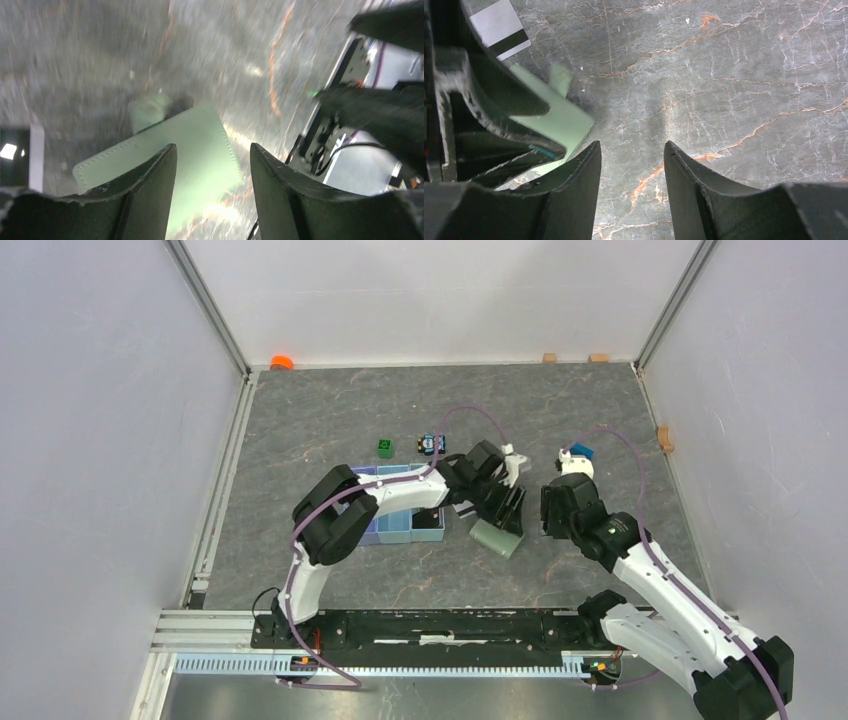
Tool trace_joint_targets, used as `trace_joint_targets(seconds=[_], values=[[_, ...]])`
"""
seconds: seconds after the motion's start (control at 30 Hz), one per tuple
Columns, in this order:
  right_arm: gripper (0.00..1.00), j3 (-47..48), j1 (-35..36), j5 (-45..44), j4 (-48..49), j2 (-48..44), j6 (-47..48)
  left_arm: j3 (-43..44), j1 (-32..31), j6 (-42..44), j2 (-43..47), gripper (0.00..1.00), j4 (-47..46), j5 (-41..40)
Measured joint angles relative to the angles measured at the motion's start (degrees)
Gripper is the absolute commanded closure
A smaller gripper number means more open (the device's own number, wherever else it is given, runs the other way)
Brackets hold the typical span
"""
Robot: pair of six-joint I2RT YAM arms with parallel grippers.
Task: Put the credit cards into the card holder
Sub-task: Close the card holder at the center of the board.
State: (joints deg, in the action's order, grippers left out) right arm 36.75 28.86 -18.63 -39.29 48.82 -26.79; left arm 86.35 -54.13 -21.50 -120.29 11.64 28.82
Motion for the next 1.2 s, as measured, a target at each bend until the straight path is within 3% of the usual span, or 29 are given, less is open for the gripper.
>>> trace_joint_targets(seconds=[0.27,0.47,0.8,1.2], values=[[0.37,-0.68,0.00,2.49,-0.26,-3.45,-0.04,-14.38,-0.92,-1.46,10.64,0.34,-0.66,-2.29],[0.37,-7.41,-0.04,11.28,3.54,-4.92,-2.84,-14.25,-1.11,-3.04,16.24,0.34,0.07,-6.56],[0.46,-19.78,-0.04,26.58,18.75,-4.68,-12.07,-15.65,-1.36,-6.10,17.00,0.33,4.72,-11.72],[0.48,-21.24,-0.04,29.00,26.23,-0.13,-14.03,-18.27,-2.21,-7.41,17.07,0.33,8.63,-19.54]])
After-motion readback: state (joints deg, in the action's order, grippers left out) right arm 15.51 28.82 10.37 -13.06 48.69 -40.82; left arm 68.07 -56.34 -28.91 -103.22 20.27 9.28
